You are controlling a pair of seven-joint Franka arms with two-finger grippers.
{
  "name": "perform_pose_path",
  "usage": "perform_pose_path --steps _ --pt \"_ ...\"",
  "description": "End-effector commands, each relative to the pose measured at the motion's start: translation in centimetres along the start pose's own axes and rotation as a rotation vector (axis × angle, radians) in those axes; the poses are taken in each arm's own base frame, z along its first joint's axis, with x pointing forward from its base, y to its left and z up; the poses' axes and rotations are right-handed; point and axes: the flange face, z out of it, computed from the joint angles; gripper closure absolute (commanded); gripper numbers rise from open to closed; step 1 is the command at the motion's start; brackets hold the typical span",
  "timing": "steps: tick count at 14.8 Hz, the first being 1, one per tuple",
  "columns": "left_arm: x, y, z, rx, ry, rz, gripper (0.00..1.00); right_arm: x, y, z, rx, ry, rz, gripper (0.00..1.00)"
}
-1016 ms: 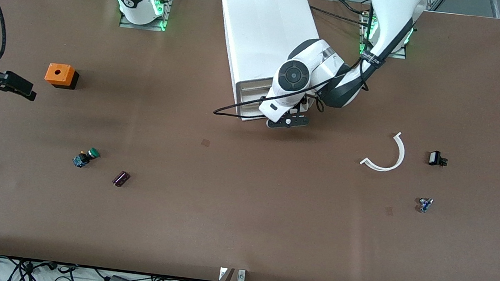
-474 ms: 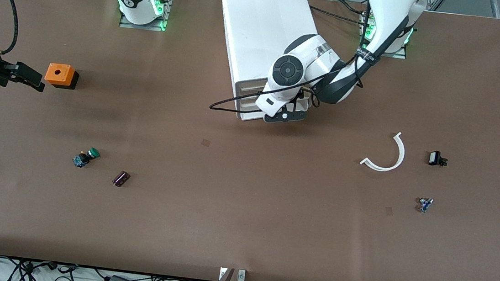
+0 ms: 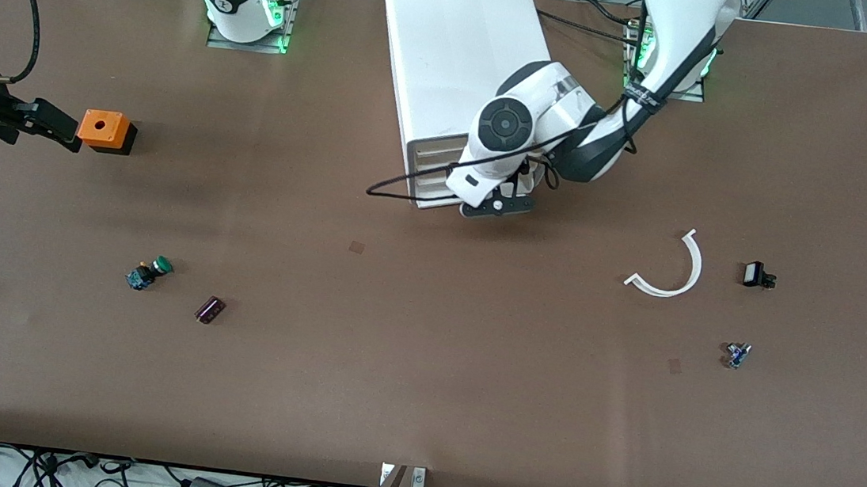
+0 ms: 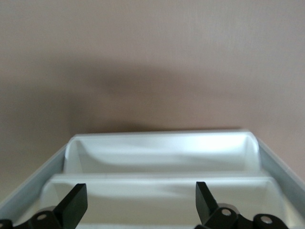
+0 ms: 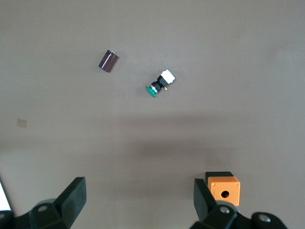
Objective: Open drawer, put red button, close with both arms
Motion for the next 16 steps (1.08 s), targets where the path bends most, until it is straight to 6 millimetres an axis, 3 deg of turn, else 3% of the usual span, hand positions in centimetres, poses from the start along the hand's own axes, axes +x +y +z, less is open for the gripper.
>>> perform_pose_path --steps 1,4,6,8,9,11,14,16 --pt "5.0 -2.9 -5.7 -0.035 0.079 -0.065 0.00 -0.8 -0.1 -0.1 -0.011 0.002 -0.027 0.00" --pt "9.4 -6.3 -10.2 -0.007 0.224 -0.052 0.00 -1.0 0.0 -0.2 -0.012 -0.012 -0.029 0.00" --pt "10.5 -9.4 -13.6 0.037 0.234 0.041 0.00 -1.0 -0.1 -0.4 -0.025 -0.008 -0.034 0.00" --pt "11.4 -13.0 -14.9 0.137 0.181 0.191 0.00 -1.2 -0.2 -0.5 -0.030 -0.021 -0.037 0.00" --pt "12.7 -15.5 -16.7 0.148 0.171 0.220 0.00 -1.3 -0.1 -0.6 -0.029 -0.022 -0.034 0.00" --pt "14.4 -18.8 -19.7 0.140 0.158 0.281 0.00 -1.2 -0.1 -0.8 -0.028 -0.015 -0.032 0.00" --pt "14.6 -22.6 -23.7 0.128 0.178 0.309 0.00 -1.2 -0.2 -0.9 -0.028 -0.015 -0.034 0.00" --pt "13.4 -27.1 -25.9 0.062 0.155 0.261 0.00 -1.1 -0.1 -1.0 -0.029 -0.006 -0.033 0.00"
